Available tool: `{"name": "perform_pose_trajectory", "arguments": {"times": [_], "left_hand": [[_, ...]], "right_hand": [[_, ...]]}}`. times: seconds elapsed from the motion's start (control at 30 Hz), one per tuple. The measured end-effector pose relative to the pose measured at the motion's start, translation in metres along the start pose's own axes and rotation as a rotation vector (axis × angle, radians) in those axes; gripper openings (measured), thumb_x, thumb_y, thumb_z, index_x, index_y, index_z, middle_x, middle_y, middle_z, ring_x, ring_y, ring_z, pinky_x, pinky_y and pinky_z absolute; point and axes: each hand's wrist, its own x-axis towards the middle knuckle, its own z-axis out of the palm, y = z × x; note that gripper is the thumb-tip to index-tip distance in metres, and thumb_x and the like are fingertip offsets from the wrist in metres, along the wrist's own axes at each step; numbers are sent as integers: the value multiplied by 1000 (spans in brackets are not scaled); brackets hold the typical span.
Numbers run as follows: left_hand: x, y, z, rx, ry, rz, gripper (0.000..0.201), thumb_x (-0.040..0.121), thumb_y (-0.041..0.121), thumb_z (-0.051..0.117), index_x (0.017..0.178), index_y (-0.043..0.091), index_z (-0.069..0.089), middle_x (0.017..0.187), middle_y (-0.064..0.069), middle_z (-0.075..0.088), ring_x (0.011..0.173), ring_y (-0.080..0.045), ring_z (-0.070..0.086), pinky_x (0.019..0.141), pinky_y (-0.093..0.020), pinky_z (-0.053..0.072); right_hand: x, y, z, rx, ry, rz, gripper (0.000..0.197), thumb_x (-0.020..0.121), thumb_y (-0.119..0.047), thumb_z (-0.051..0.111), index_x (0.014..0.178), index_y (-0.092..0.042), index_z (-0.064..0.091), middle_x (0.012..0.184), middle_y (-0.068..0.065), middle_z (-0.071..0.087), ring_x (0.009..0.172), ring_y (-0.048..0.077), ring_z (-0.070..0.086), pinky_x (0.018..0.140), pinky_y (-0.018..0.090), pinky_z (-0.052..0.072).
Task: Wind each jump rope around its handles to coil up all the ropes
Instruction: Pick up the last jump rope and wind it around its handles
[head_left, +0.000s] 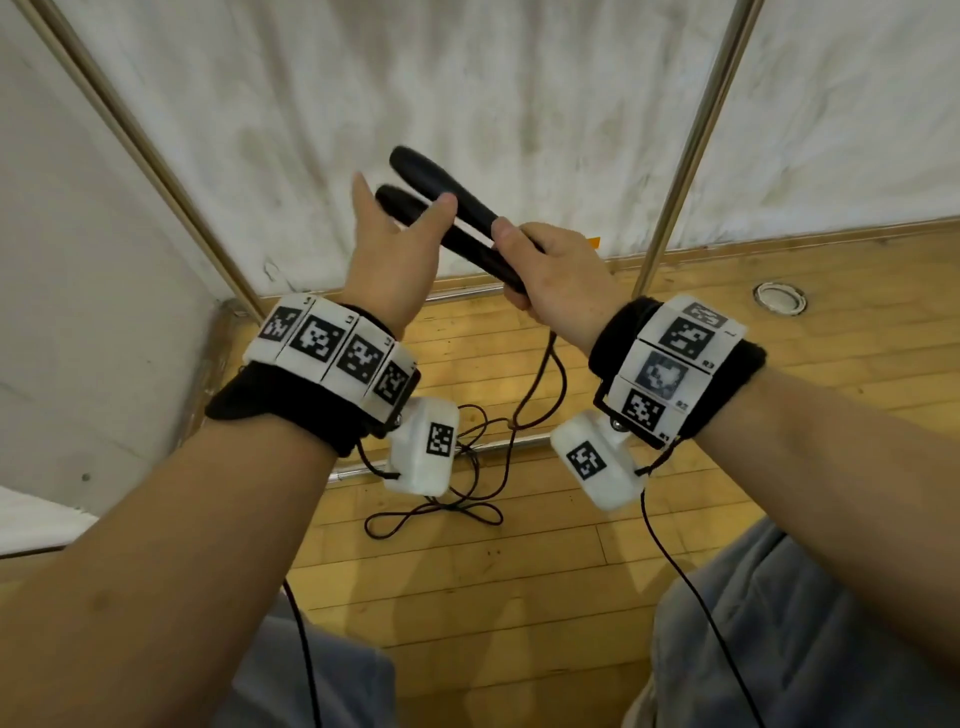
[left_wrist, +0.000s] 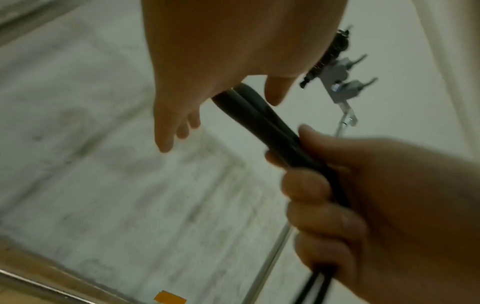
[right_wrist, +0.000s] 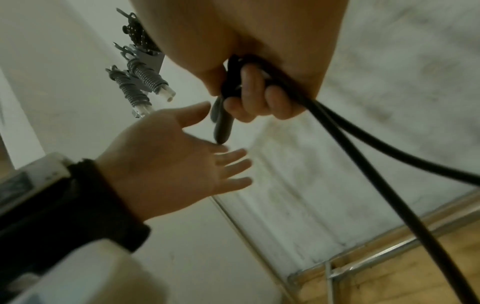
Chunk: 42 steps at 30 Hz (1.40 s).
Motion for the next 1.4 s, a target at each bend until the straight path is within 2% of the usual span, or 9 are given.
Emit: {"name": "perform_pose_trajectory", "arguments": {"times": [0.13,0.23,0.43,0.57,0.77,0.93,1.1,1.3,1.4], "left_hand": [[0,-8,-16,527,-140,274,75,80,28,71,145,22,35,145,-3,43,132,-19,40,109,-30,30],[-5,-14,-22,806,-451,187,40,78,37,74,116,28,64,101,4,67,87,-12,62,72,-26,47],[-9,-32,-29,858,-643,136,22,83,40,69,101,27,65,70,8,61,53,4,53,53,-20,39],[-9,-36,-31,799,-586,152,25,85,39,67,103,22,66,64,9,53,49,7,49,45,-8,34],[-12,-31,-28,810,-561,174,18,80,41,72,93,32,64,78,10,61,69,-1,55,58,-22,39],[-16,-24,-27,826,-577,207,15,80,30,75,90,31,64,76,10,60,67,-2,56,55,-18,37],[-15,-7,-36,569,-498,184,12,85,29,69,96,29,64,76,5,70,65,-6,66,59,-24,53],[-19,5,-34,66,-342,88,7,93,21,60,99,23,58,76,1,69,69,-16,70,53,-27,57],[-22,3,-21,-8,-306,54,7,94,24,58,101,22,56,73,1,68,63,-15,67,50,-26,53]], "right_hand": [[3,6,-7,-255,-37,-13,50,99,-44,35,73,-7,58,57,-1,46,59,18,51,62,30,43],[4,8,-9,-402,-87,-79,47,95,-43,45,61,-13,56,52,-3,43,46,6,41,48,15,32],[-9,25,4,-403,14,-119,22,85,-52,55,85,-30,54,70,-15,50,64,-2,47,53,14,26],[-14,33,5,-272,90,-129,26,88,-50,53,93,-25,47,67,-12,49,56,2,46,48,11,33],[-12,34,2,-515,-18,-235,33,98,-44,33,81,-19,46,63,-8,46,57,10,46,53,25,31],[-9,25,-16,-590,12,-271,42,95,-52,33,64,-27,45,55,-9,43,49,5,41,48,15,25],[-5,19,-29,-115,228,-207,28,94,-47,42,79,-29,57,65,-11,51,56,0,46,53,15,37],[1,16,-21,93,79,-84,26,99,-30,38,83,-28,59,49,-13,43,51,11,48,62,41,48],[7,12,-14,129,71,-60,25,100,-31,37,93,-26,61,50,-17,41,43,0,38,52,26,36]]}}
